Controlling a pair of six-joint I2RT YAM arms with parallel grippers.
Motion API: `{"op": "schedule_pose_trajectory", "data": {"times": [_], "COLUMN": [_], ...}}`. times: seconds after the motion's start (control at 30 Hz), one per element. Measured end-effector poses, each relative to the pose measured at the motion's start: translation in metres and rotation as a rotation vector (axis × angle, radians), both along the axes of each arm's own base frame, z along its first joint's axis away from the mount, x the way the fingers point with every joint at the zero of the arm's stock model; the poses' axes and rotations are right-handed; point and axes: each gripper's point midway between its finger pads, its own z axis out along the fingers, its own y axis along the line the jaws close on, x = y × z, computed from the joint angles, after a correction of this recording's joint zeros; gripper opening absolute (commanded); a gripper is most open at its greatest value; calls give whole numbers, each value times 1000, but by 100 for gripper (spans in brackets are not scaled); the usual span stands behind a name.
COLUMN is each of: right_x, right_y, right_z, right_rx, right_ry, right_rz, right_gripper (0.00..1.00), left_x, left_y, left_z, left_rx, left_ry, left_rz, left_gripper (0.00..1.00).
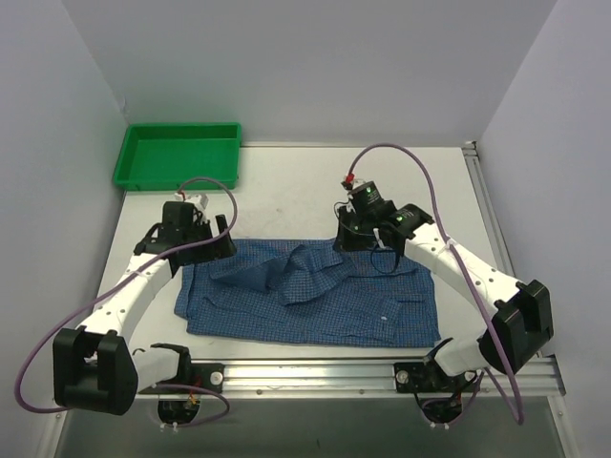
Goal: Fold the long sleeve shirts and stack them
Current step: Fold the shirt
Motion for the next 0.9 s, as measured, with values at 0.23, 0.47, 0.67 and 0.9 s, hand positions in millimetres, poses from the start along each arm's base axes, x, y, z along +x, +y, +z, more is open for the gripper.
{"op": "schedule_pose_trajectory", "data": {"times": [0.23,0.47,0.67,0.9], "right_x": [-17,-8,6,0], "right_y": [-46,-48,-47,-53], "right_z": [-52,-25,9,9], "right_rx": [-88,-51,-41,-62], "right_ry": [127,54,-30,-14], "right_rz": [-116,-117,-124,-128], "right_gripper": [0,0,0,0], "left_x": [-5,-11,-17,-11], "left_y": [-16,-31,-31,-31], "left_z": [-4,-3,-8,-32], "left_rx": [-23,-45,-96,-124], "left_ry": [19,22,56,140], "left_rz": [-73,-112,-24,95], "left_gripper": [97,98,97,94]}}
